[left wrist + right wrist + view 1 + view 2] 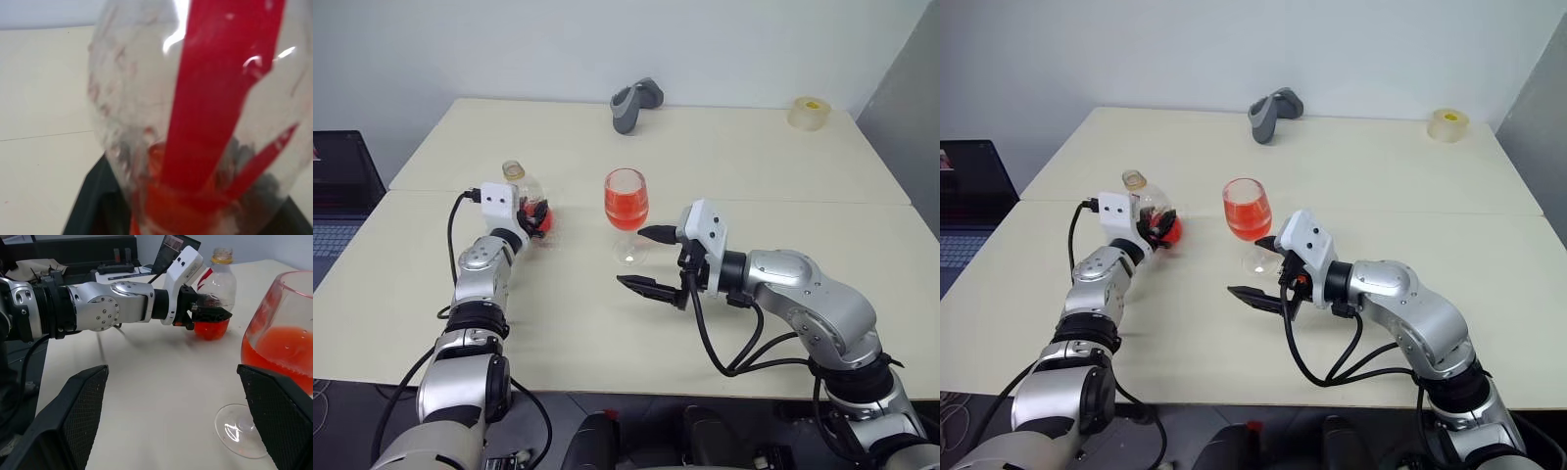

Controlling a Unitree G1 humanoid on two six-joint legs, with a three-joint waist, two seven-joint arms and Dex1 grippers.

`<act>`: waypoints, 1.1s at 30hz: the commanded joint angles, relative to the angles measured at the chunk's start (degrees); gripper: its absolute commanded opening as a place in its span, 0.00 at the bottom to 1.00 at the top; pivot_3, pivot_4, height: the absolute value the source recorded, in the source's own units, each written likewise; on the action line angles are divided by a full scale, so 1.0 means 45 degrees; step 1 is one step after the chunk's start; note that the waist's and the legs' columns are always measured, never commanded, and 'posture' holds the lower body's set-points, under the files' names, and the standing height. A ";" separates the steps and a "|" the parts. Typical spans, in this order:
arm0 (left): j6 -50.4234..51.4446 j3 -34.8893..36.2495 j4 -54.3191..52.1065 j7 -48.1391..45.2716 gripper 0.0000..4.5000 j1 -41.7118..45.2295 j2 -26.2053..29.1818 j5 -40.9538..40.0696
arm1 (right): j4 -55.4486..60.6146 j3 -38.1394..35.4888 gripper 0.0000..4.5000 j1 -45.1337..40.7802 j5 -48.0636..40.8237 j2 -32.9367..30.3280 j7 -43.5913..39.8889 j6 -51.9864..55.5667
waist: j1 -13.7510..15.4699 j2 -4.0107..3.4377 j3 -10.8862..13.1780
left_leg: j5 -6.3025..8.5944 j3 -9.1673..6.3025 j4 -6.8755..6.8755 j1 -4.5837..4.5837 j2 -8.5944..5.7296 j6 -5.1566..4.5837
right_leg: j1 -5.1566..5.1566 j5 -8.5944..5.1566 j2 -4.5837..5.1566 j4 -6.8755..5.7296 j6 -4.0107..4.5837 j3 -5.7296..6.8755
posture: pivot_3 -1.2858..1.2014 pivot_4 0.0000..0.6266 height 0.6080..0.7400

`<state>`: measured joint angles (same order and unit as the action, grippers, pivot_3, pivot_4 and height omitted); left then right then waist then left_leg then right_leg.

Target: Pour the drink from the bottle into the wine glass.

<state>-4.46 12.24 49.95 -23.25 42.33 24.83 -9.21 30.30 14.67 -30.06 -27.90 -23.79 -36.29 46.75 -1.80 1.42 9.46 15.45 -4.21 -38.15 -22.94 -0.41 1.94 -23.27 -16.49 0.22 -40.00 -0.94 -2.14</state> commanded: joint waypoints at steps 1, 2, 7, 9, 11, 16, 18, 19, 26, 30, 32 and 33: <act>-0.0204 0.0251 -0.1004 -0.0226 0.78 -0.0318 0.0082 -0.0334 | 0.0534 -0.0225 1.00 -0.0198 -0.0209 -0.0071 -0.0120 -0.0053 | 0.0000 0.0000 0.0000 | 0.0000 0.0000 0.0000 0.0000 0.0000 0.0000 | 0.0000 0.0000 0.0000 0.0000 0.0000 0.0000 | 0.52 0.24 1.00; -0.0175 0.0247 -0.1287 -0.0278 0.85 -0.0495 0.0099 -0.0359 | 0.0541 -0.0243 1.00 -0.0194 -0.0242 -0.0090 -0.0125 -0.0051 | 0.0000 0.0000 0.0000 | 0.0000 0.0000 0.0001 0.0000 0.0001 0.0000 | 0.0000 0.0000 0.0000 0.0001 0.0000 -0.0001 | 0.52 0.24 1.00; 0.0290 0.0345 -0.2973 -0.0320 1.00 -0.1515 0.0141 -0.0603 | 0.0587 -0.0359 1.00 -0.0160 -0.0397 -0.0133 -0.0104 0.0000 | 0.0001 0.0000 0.0000 | 0.0000 -0.0004 0.0005 0.0001 0.0005 0.0001 | -0.0001 0.0000 0.0001 0.0002 0.0000 -0.0002 | 0.52 0.24 1.00; 0.0532 0.0348 -0.3532 -0.0312 1.00 -0.1811 0.0147 -0.0683 | 0.0612 -0.0415 1.00 -0.0141 -0.0456 -0.0131 -0.0094 0.0024 | 0.0003 0.0000 0.0000 | 0.0000 -0.0005 0.0006 0.0002 0.0005 0.0001 | 0.0000 0.0000 0.0001 0.0001 0.0000 -0.0001 | 0.52 0.24 1.00; 0.0730 0.0330 -0.4028 -0.0270 1.00 -0.2070 0.0174 -0.0700 | 0.0656 -0.0527 1.00 -0.0112 -0.0571 -0.0100 -0.0057 0.0086 | 0.0003 0.0000 0.0000 | 0.0000 -0.0004 0.0005 0.0001 0.0005 0.0000 | 0.0000 0.0000 0.0001 0.0002 0.0000 -0.0001 | 0.52 0.24 1.00; 0.1263 0.0421 -0.5202 -0.0095 1.00 -0.2674 0.0320 -0.0673 | 0.0927 -0.0865 1.00 0.0030 -0.1035 -0.0171 0.0007 0.0302 | 0.0011 0.0000 -0.0001 | 0.0000 -0.0004 0.0005 0.0001 0.0004 0.0000 | 0.0001 0.0000 0.0003 0.0003 0.0000 0.0000 | 0.52 0.24 1.00; 0.1677 0.0524 -0.5934 -0.0126 1.00 -0.3064 0.0443 -0.0774 | 0.1081 -0.1071 1.00 0.0149 -0.1243 -0.0237 0.0002 0.0428 | 0.0008 0.0000 0.0000 | 0.0000 -0.0003 0.0006 0.0001 0.0004 0.0000 | 0.0000 0.0000 0.0003 0.0003 0.0000 -0.0002 | 0.52 0.24 1.00; 0.1872 0.0558 -0.6317 -0.0155 1.00 -0.3286 0.0517 -0.0798 | 0.1144 -0.1172 1.00 0.0226 -0.1316 -0.0287 0.0013 0.0474 | 0.0004 0.0000 0.0000 | 0.0001 -0.0003 0.0008 0.0002 0.0005 0.0000 | 0.0000 0.0000 0.0003 0.0004 0.0000 -0.0004 | 0.52 0.24 1.00; 0.3706 0.1035 -0.9378 0.0564 1.00 -0.4856 0.0761 -0.1036 | 0.1132 -0.2022 1.00 0.1455 -0.0606 -0.0627 0.0937 -0.0140 | 0.0026 0.0002 -0.0002 | 0.0001 -0.0005 0.0012 0.0003 0.0008 -0.0001 | 0.0005 0.0000 0.0005 0.0008 0.0000 -0.0005 | 0.52 0.24 1.00; 0.4037 0.1286 -1.0975 0.1213 1.00 -0.5809 0.0538 -0.0925 | 0.0730 -0.2812 1.00 0.2593 -0.0109 -0.0360 0.1746 -0.0893 | 0.0041 0.0007 -0.0004 | 0.0002 -0.0001 0.0012 0.0005 0.0006 0.0000 | 0.0015 -0.0001 0.0010 0.0016 -0.0001 -0.0008 | 0.52 0.24 1.00; 0.4083 0.1361 -1.1548 0.1274 1.00 -0.6395 0.0443 -0.1031 | 0.0322 -0.3194 1.00 0.3504 0.0186 -0.0319 0.1835 -0.1619 | 0.0042 0.0010 -0.0006 | 0.0002 0.0004 0.0014 0.0007 0.0006 0.0000 | 0.0016 -0.0001 0.0011 0.0017 -0.0001 -0.0012 | 0.52 0.24 1.00; 0.4140 0.1399 -1.1752 0.1288 1.00 -0.6625 0.0396 -0.1111 | 0.0118 -0.3363 1.00 0.3915 0.0300 -0.0283 0.1830 -0.1988 | 0.0043 0.0009 -0.0007 | 0.0002 0.0004 0.0017 0.0009 0.0006 0.0000 | 0.0018 -0.0001 0.0011 0.0018 -0.0001 -0.0013 | 0.52 0.24 1.00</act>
<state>14.28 16.90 0.37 -18.04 13.19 26.63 -13.48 31.17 1.67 -13.79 -27.58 -25.36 -28.51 41.04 -1.61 1.46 9.43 15.46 -4.17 -38.06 -22.90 -0.38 1.94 -23.19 -16.49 0.26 -39.91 -0.94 -2.21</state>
